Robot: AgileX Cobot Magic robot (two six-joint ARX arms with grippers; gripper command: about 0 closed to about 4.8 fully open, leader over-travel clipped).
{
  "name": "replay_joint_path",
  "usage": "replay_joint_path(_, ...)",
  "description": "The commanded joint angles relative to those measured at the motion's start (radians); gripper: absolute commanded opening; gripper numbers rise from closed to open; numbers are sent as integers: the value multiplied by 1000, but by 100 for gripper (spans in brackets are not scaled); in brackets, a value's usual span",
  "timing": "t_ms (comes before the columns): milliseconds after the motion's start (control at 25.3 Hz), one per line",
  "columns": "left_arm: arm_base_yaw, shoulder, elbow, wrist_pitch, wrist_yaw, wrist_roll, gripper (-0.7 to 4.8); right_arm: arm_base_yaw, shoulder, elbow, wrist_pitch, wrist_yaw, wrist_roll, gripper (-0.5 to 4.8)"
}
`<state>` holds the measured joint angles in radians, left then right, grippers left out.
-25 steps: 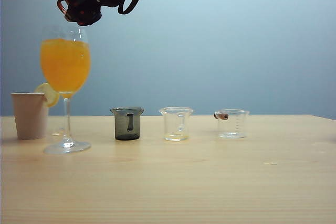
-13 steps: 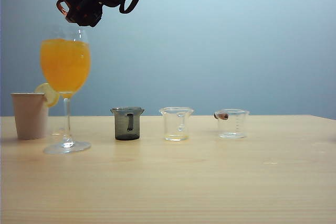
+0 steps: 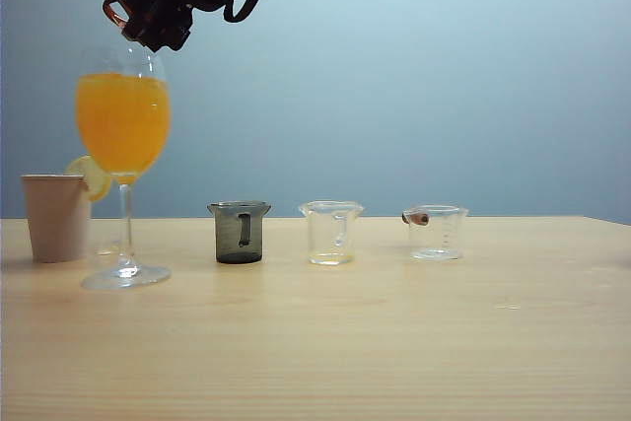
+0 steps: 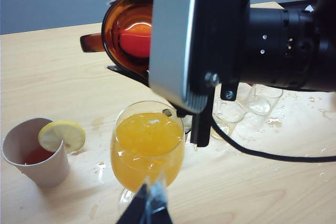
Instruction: Pick up the fourth measuring cup from the left, pour the grenadine inside into the goblet, and finally put the measuring cup back in its original place.
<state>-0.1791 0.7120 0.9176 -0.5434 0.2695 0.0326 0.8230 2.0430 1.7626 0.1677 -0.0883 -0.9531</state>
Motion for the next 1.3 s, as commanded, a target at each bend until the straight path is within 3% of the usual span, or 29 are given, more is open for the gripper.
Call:
replay_joint_path(39,1,-2,3,6,4,0,-4,7,-11,8,32,-3,-52,199)
replay_joint_path(1302,1,-2,3,6,4,0,-4,0,-11,8,31,8,-283,199)
